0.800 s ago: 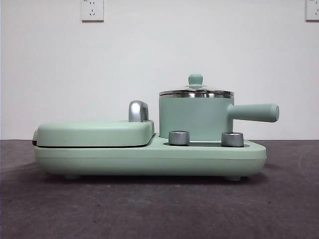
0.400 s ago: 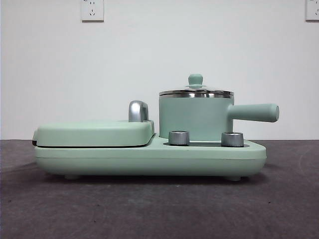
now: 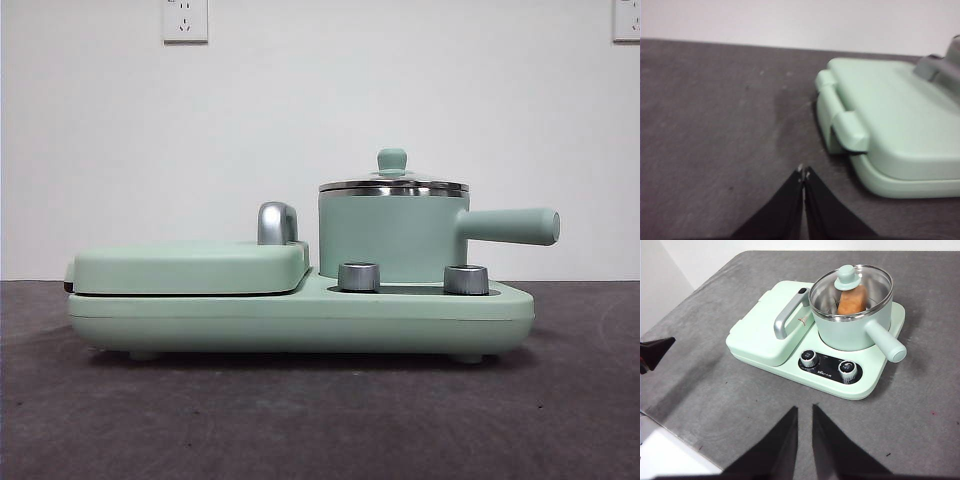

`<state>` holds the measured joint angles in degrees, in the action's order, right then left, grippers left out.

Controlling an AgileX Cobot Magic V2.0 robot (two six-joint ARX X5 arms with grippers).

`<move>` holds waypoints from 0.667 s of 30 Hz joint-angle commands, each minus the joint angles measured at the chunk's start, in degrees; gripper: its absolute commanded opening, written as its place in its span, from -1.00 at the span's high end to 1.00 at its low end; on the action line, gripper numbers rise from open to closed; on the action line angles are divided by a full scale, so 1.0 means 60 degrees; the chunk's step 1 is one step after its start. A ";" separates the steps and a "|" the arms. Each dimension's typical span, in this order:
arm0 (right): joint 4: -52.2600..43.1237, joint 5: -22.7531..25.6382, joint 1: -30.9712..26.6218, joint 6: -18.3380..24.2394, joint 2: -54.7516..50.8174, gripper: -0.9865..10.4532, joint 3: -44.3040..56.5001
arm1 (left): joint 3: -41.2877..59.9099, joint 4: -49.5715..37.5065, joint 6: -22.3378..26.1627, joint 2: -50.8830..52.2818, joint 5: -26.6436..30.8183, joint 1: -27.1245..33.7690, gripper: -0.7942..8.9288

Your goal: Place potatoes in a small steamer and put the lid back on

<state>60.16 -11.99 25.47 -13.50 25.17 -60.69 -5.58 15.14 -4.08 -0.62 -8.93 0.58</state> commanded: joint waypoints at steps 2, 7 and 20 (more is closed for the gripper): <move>-0.0117 0.0000 0.0055 0.0076 0.0025 0.75 -0.0084 | 0.0230 -0.0255 0.0047 0.0073 0.0408 0.0109 0.82; -0.0117 0.0000 0.0055 0.0076 0.0025 0.75 -0.0084 | 0.0601 -0.0259 -0.0117 0.0073 0.1297 0.0106 0.82; -0.0171 0.0000 0.0055 0.0076 0.0025 0.75 -0.0084 | 0.0812 -0.0732 0.0022 0.0073 0.1497 0.0076 0.82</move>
<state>59.75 -12.01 25.47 -13.50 25.17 -60.69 -1.85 10.39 -4.12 -0.27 -0.14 1.08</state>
